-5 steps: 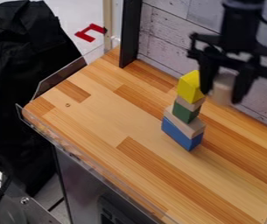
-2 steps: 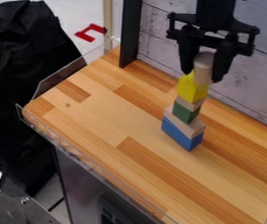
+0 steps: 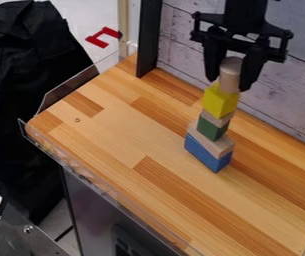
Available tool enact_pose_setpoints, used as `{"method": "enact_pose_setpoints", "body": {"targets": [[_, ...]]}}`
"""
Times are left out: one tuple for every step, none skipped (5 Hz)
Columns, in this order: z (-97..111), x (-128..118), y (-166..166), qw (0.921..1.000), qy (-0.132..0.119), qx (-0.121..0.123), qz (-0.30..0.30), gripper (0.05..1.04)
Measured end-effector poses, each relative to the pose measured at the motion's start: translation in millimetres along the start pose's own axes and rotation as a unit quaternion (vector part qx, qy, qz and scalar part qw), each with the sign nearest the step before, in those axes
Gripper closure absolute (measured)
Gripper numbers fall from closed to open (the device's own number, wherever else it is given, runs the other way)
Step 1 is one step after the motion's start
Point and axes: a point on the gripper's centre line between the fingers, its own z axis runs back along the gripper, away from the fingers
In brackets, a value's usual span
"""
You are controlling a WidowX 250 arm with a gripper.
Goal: Put the cylinder on top of the yellow cube
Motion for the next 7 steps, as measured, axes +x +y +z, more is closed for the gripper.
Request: {"method": "enact_pose_setpoints", "body": {"targets": [[-7.4,1.4,5.5,0.9999,0.015,0.004,0.006,0.527],[-7.7,1.3,6.6,0.9998,0.018,0.001,0.009,0.526],[-7.6,0.4,7.2,0.9998,0.021,0.002,0.006,0.526],[-8.5,1.6,7.5,0.9997,0.023,0.002,0.007,0.454],[-16.0,-0.1,10.4,0.999,0.041,0.012,0.012,0.188],[-11.0,5.0,8.8,0.9994,0.031,0.012,0.013,0.079],[-9.2,7.4,4.8,0.9994,0.029,0.014,0.013,0.083]]}}
